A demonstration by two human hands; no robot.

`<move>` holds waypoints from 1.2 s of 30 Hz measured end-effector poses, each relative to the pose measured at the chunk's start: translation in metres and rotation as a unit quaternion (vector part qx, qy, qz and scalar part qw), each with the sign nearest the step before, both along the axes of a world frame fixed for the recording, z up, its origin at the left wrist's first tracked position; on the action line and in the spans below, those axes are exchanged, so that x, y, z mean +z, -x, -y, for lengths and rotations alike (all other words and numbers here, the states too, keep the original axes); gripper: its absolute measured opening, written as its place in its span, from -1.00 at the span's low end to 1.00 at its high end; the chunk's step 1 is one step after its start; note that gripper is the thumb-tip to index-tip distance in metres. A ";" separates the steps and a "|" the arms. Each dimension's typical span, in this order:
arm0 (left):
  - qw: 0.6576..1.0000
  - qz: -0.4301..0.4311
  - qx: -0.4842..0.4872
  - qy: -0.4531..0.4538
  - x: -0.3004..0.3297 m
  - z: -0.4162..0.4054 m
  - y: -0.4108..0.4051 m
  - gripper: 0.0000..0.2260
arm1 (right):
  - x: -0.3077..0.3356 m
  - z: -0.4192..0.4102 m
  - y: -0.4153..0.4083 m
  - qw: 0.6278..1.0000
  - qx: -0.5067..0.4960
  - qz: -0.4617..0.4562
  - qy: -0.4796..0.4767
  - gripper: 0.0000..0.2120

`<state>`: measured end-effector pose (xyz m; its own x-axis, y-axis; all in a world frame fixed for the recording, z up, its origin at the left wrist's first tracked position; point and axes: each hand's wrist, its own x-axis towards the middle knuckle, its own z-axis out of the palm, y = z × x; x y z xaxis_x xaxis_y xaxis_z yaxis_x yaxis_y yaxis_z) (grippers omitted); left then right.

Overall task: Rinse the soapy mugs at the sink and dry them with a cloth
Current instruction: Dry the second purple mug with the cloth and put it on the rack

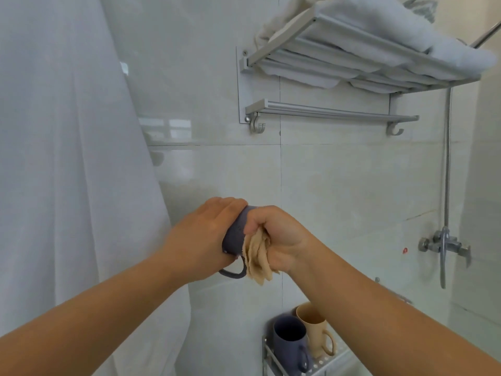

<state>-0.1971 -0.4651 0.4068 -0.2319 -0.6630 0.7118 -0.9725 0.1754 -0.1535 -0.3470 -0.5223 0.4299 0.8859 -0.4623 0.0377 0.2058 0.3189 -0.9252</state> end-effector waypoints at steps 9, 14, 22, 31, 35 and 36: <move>0.964 -0.121 0.000 -0.236 0.037 -0.016 0.003 -0.53 | 0.001 -0.013 0.021 0.668 0.009 -0.331 0.666 -0.71; 0.940 -0.159 0.004 -0.302 0.048 -0.019 0.007 -0.46 | 0.009 -0.002 0.027 0.287 0.015 -0.321 0.903 -0.86; 0.890 -0.168 0.000 -0.424 0.066 -0.012 0.007 -0.47 | 0.003 0.007 0.021 0.307 -0.009 -0.354 0.884 -0.82; 0.935 -0.204 -0.013 -0.289 0.049 -0.006 0.005 -0.43 | 0.021 0.003 0.017 0.718 -0.008 -0.370 0.589 -0.80; 0.959 -0.207 -0.006 -0.196 0.045 -0.003 0.002 -0.46 | 0.020 0.020 0.017 0.930 -0.068 -0.169 0.319 -0.77; 0.961 -0.209 -0.007 -0.182 0.043 -0.002 0.003 -0.47 | 0.019 0.023 0.018 0.946 -0.081 -0.135 0.282 -0.78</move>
<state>-0.1999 -0.4630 0.4501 0.0133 -0.8847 0.4659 -0.9332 0.1563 0.3235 -0.3651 -0.5458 0.4484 0.8180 -0.5663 0.1010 -0.0588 -0.2570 -0.9646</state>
